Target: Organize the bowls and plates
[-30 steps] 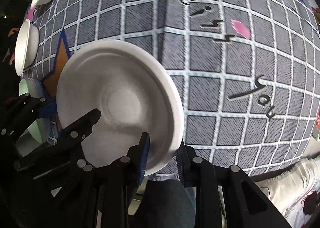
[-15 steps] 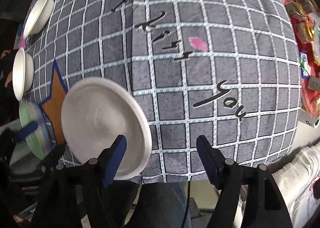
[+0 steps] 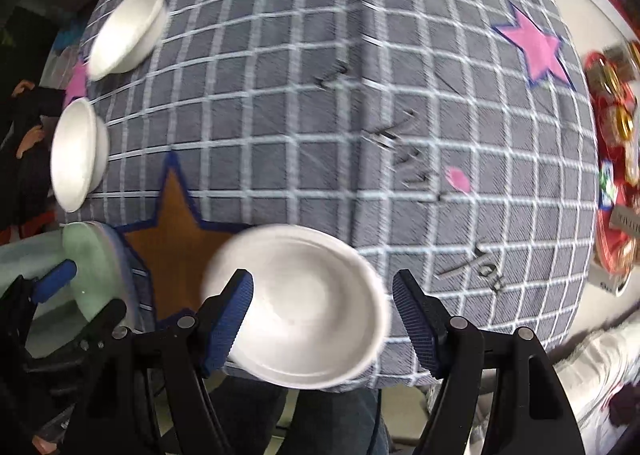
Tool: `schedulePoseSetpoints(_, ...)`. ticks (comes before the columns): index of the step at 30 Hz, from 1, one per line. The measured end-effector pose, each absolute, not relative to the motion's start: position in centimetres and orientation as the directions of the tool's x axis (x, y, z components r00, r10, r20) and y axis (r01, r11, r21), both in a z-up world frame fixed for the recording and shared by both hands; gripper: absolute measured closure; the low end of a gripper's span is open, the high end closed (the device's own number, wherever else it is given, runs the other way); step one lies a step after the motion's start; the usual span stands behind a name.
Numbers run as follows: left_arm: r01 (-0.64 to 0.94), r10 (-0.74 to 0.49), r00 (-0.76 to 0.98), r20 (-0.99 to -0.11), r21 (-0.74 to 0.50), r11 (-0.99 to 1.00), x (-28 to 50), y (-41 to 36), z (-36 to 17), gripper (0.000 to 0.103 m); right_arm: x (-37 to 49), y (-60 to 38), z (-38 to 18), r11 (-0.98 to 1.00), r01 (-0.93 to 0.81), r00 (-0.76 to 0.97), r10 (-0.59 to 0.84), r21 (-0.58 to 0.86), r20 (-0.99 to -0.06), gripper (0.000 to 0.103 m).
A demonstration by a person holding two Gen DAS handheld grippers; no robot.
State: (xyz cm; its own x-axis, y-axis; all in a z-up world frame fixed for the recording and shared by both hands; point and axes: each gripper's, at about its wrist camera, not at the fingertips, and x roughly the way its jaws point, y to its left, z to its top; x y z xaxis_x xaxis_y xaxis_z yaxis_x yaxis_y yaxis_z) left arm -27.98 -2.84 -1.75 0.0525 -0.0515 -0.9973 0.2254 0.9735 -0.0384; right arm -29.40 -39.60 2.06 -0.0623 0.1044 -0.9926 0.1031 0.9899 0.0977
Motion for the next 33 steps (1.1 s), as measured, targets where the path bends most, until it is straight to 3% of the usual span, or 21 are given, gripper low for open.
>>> schedulePoseSetpoints(8,-0.002,0.007,0.095,-0.995,0.007,1.0,-22.5,5.3,-1.8,0.023,-25.7,-31.3,3.5,0.992,0.005,-0.053,0.126,0.125,-0.991,0.029)
schedulePoseSetpoints(15,-0.107,0.069,0.099,-0.993,0.058,0.993,-18.6,10.0,-3.5,0.023,-22.5,-23.6,3.0,0.986,-0.047,-0.048,0.16,0.162,-0.986,0.029)
schedulePoseSetpoints(33,-0.068,0.07,0.01,-0.998,0.069,0.995,-14.8,12.5,-10.3,0.025,-16.2,-13.4,-5.4,0.98,-0.073,-0.095,0.178,0.185,-0.979,0.03)
